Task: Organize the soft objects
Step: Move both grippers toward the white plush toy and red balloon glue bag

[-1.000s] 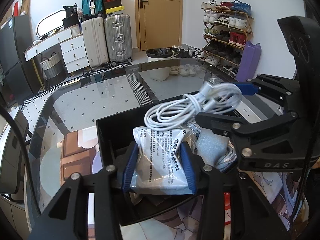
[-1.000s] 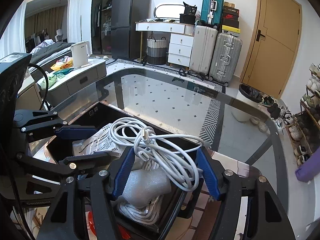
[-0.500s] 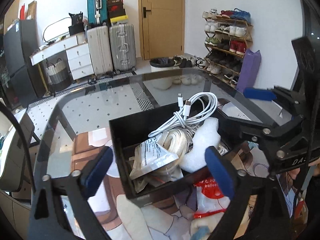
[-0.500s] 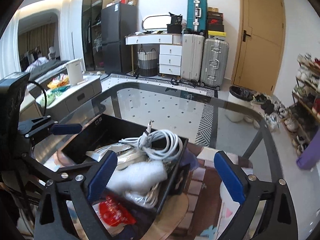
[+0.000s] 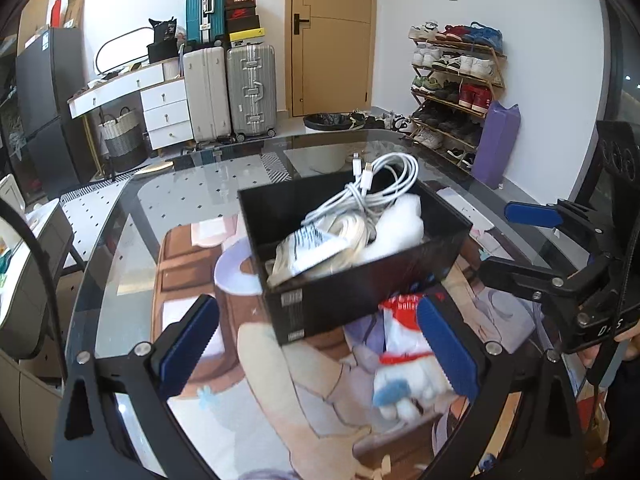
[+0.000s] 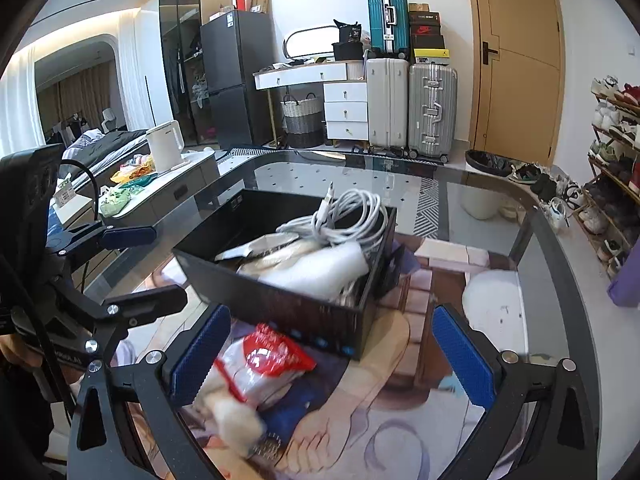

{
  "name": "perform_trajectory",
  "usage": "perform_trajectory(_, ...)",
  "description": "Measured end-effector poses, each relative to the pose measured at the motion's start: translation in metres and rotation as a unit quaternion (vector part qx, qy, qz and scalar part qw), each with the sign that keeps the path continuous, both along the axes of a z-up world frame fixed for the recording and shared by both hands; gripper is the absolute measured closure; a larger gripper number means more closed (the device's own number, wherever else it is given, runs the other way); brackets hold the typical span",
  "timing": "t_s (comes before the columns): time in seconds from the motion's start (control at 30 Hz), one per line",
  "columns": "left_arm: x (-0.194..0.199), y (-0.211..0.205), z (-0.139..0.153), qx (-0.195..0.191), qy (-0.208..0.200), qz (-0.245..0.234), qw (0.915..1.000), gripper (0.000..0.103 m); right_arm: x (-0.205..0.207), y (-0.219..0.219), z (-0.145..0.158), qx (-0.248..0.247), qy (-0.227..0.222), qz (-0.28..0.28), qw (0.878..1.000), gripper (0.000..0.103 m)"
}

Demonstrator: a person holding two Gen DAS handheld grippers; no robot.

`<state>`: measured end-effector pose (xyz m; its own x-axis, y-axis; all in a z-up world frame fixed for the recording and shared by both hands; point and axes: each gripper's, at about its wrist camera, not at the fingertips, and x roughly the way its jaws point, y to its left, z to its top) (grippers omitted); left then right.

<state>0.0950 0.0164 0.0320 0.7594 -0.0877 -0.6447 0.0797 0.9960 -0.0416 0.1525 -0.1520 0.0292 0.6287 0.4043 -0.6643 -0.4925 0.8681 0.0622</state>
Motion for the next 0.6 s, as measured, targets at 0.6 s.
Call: perform_trajectory(0.6,-0.018,-0.014,-0.025,-0.020,0.050,-0.028,0.9982,0.003,-0.027,-0.009,-0.013,0.000,0.019,-0.016,1.000,0.001)
